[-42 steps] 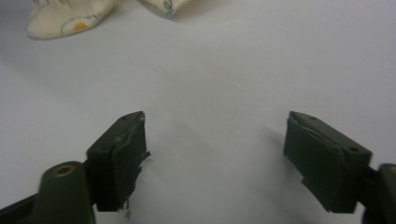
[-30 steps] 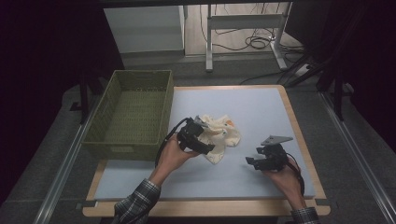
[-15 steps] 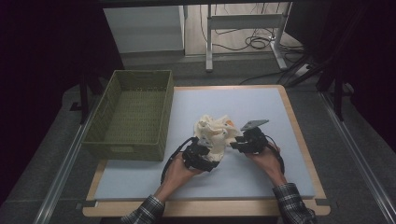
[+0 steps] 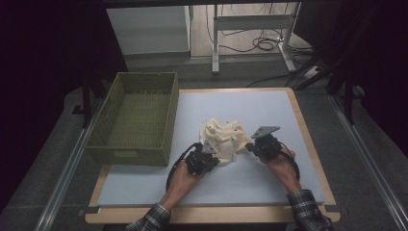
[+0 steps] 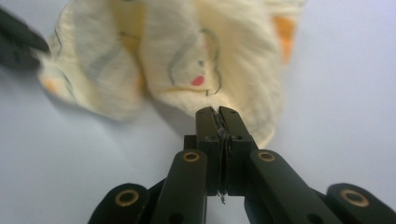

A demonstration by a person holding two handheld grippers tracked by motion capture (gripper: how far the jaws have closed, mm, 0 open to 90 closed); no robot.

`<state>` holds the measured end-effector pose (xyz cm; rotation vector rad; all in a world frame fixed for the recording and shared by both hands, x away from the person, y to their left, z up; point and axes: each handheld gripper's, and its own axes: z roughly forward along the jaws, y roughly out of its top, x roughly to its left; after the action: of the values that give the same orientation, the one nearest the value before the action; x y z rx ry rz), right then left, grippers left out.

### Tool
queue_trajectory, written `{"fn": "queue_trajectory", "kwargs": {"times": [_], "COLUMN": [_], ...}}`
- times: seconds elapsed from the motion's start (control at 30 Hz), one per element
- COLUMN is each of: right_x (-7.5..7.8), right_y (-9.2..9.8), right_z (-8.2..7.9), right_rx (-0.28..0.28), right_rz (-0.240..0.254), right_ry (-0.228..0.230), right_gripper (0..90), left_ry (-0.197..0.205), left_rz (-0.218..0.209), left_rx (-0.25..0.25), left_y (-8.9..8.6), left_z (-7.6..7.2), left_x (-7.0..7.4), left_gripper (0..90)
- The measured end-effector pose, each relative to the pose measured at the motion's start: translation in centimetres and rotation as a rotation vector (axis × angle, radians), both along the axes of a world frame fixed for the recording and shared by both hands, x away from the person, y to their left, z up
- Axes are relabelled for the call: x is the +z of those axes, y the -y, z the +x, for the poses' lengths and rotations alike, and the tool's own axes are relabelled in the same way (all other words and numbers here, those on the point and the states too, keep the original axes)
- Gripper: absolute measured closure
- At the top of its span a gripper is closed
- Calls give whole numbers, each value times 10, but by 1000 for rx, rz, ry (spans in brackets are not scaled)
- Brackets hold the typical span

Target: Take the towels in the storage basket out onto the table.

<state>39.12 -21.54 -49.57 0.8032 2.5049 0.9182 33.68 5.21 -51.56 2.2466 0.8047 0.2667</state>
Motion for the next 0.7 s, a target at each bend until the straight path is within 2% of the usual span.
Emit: {"fn": "queue_trajectory", "kwargs": {"times": [0.07, 0.13, 0.17, 0.3, 0.43, 0.5, 0.53, 0.57, 0.63, 0.7], "right_x": [8, 15, 21, 35, 50, 54, 53, 50, 44, 40], "right_y": [15, 32, 44, 71, 90, 94, 94, 93, 92, 96], "right_z": [-6, -11, -15, -26, -36, -37, -35, -33, -28, -28], "right_rx": [-20, -40, -55, -86, -104, -103, -106, -125, -152, -164], "right_rz": [6, 32, 30, 44, 67, 98, 112, 101, 53, 69], "right_ry": [10, 10, 14, 18, 29, 27, 7, 3, 7, -3], "right_gripper": [878, 878, 878, 877, 873, 862, 823, 731, 684, 648], "left_ry": [2, -1, -2, -16, -11, -36, -50, -53, -53, -43], "left_rz": [-15, -17, -16, -30, -40, -51, -53, -49, -44, -39], "left_rx": [14, 20, 18, 11, 5, 7, 11, 15, 24, 30], "left_y": [-8, -16, -18, -26, -31, -33, -34, -33, -33, -34], "left_z": [-3, -7, -8, -16, -23, -22, -21, -21, -21, -23], "left_x": [4, 7, 8, 11, 13, 10, 8, 6, 3, 4], "left_gripper": [851, 849, 848, 847, 844, 827, 789, 699, 595, 497]}}
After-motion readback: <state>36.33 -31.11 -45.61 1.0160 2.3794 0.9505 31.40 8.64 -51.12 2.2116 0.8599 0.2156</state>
